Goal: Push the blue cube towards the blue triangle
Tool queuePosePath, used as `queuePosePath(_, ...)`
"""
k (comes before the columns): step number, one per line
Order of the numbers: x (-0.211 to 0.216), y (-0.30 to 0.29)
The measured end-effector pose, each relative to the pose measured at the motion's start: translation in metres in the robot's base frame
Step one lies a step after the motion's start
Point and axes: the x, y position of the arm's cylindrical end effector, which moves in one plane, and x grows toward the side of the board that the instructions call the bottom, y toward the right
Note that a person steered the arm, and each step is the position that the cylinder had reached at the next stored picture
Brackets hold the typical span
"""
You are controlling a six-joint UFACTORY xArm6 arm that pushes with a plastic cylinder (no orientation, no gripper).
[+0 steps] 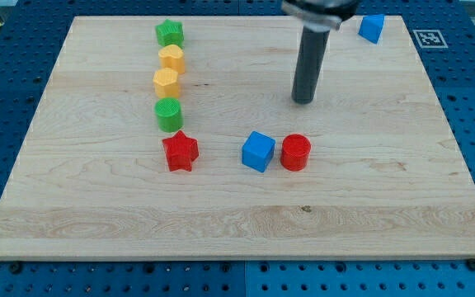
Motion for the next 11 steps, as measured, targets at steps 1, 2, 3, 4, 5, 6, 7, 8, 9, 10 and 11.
queuePosePath(1,0.027,-0.048)
queuePosePath(2,0.027,-0.11)
queuePosePath(3,0.047,-0.112)
queuePosePath(4,0.092,-0.112)
queuePosePath(5,0.108,-0.097)
queuePosePath(6,0.108,-0.065)
queuePosePath(7,0.108,-0.049)
queuePosePath(8,0.099,-0.047)
queuePosePath(9,0.087,-0.047)
queuePosePath(10,0.067,-0.047)
queuePosePath(11,0.047,-0.047)
